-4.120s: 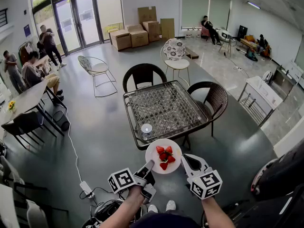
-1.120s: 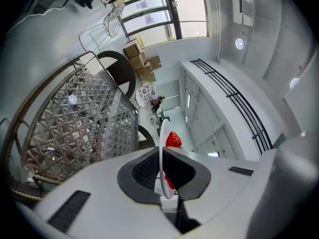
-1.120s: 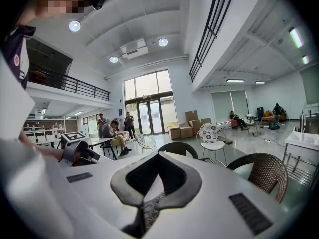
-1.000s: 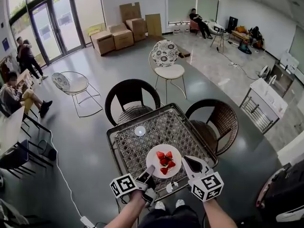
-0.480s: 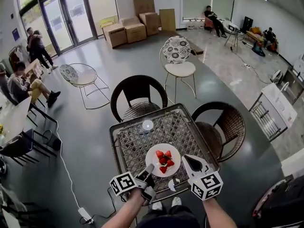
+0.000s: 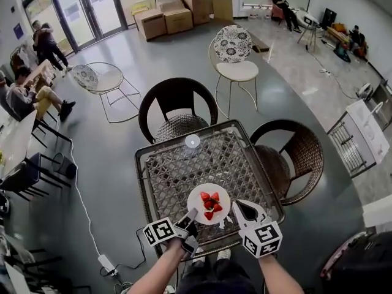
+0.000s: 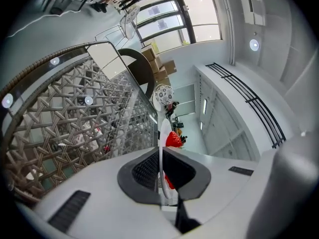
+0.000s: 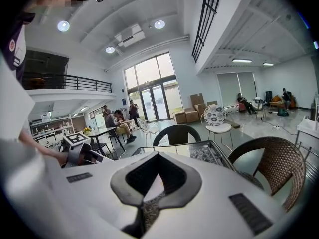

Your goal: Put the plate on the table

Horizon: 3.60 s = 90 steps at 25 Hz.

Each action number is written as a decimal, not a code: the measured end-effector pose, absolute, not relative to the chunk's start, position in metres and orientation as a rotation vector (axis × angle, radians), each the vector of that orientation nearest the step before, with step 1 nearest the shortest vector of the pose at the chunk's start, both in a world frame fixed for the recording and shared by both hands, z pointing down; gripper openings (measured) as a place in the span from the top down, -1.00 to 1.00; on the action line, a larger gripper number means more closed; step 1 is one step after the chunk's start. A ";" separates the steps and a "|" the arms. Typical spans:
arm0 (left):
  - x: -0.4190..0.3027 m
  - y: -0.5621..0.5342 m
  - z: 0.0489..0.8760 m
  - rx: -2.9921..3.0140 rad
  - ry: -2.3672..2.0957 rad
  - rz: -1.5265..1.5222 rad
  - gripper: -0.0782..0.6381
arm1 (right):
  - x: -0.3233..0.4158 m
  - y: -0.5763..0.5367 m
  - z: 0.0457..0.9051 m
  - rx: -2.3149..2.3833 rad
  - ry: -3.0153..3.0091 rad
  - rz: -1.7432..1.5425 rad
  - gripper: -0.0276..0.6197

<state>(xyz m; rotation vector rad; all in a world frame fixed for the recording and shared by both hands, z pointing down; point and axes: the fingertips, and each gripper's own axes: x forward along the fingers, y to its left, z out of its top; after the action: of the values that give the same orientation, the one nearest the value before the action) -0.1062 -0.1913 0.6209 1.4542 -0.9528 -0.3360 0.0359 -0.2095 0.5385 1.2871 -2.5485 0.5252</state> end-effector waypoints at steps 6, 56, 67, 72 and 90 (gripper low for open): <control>-0.101 -0.210 0.668 1.426 -0.968 -0.308 0.74 | 0.039 -0.226 0.580 1.271 -2.493 0.583 0.90; -0.070 -0.262 0.767 1.469 -1.266 0.263 0.58 | 0.067 -0.231 0.649 1.258 -2.384 0.705 0.90; -0.074 -0.266 0.768 1.450 -1.426 0.468 0.54 | 0.074 -0.228 0.649 1.259 -2.391 0.733 0.90; -0.076 -0.266 0.773 1.426 -1.449 0.531 0.51 | 0.078 -0.227 0.650 1.270 -2.399 0.741 0.90; -0.065 -0.257 0.656 2.028 -1.410 0.569 0.52 | 0.064 -0.230 0.610 1.263 -2.472 0.674 0.90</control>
<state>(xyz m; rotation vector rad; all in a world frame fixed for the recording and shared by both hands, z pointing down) -0.0646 -0.2574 0.6565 2.0280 -1.4100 0.5690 0.0640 -0.2297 0.6096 1.2628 -2.4721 0.6740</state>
